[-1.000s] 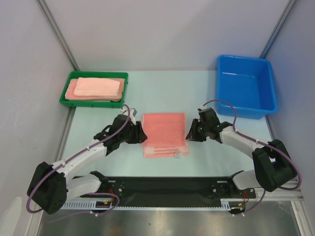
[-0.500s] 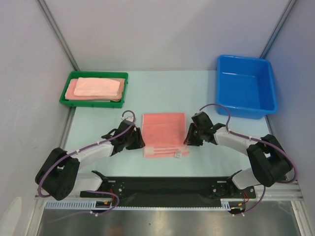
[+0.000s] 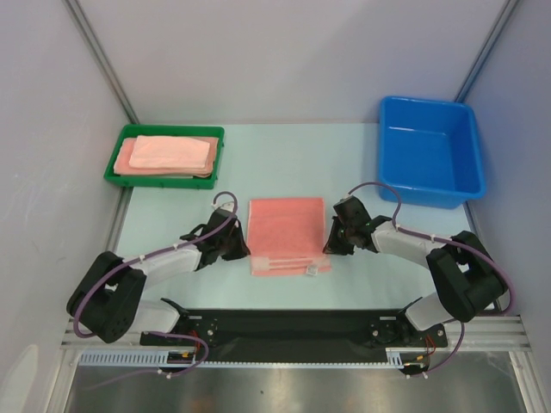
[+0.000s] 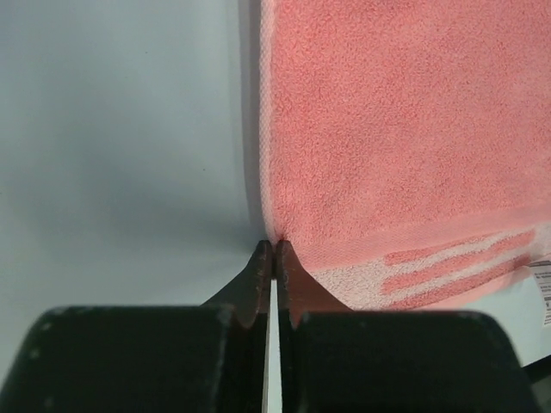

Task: Fold and stack the towels
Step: Fold the towel

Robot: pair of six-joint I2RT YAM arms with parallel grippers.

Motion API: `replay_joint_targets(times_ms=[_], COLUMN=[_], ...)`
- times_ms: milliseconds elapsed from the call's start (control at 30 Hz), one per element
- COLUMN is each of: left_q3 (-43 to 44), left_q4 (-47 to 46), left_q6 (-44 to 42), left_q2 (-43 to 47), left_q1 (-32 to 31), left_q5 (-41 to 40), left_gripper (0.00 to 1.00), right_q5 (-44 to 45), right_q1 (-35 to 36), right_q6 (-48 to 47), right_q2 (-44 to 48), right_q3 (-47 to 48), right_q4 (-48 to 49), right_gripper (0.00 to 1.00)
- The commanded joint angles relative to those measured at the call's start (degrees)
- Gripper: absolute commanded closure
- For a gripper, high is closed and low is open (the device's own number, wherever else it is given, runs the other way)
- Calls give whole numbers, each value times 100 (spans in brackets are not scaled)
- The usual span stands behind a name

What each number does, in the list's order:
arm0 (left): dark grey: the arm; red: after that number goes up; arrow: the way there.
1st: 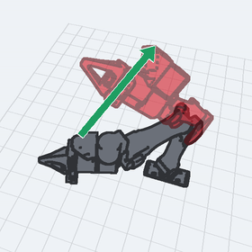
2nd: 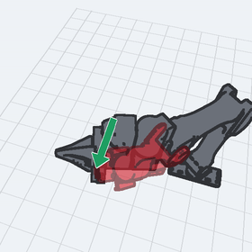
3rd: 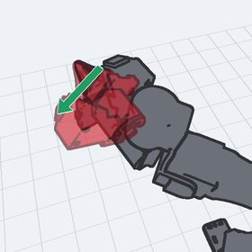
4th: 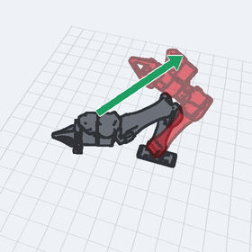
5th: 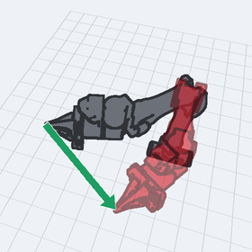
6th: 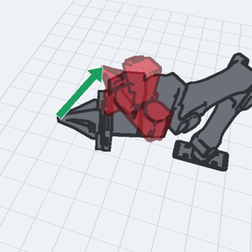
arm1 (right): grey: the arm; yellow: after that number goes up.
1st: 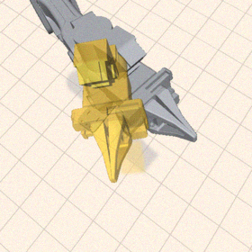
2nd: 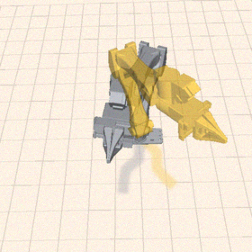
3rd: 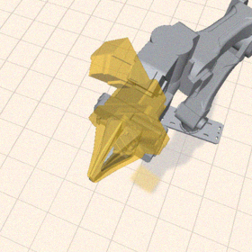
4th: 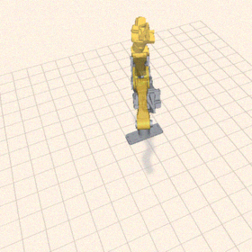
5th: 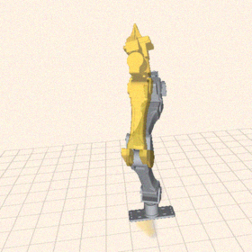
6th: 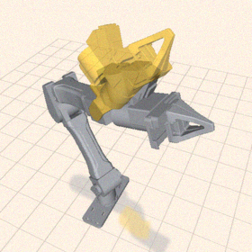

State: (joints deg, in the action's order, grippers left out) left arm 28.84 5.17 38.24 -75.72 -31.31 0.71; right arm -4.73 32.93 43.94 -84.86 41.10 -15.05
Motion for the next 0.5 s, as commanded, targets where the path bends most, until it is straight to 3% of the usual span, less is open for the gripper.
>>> replay_joint_targets(times_ms=[0,67,467], left_q3=[157,375,1326], left_q4=[168,396,1548], left_q6=[-9,-79,-238], left_q2=[-48,-13,294], left_q1=[28,37,20], left_q5=[26,17,263], left_gripper=[99,100,100], right_q5=[174,174,60], right_q1=[30,30,12], right_q6=[-26,-61,-404], right_q2=[66,83,320], right_q3=[117,205,671], right_q4=[37,-59,-410], right_gripper=[91,100,100])
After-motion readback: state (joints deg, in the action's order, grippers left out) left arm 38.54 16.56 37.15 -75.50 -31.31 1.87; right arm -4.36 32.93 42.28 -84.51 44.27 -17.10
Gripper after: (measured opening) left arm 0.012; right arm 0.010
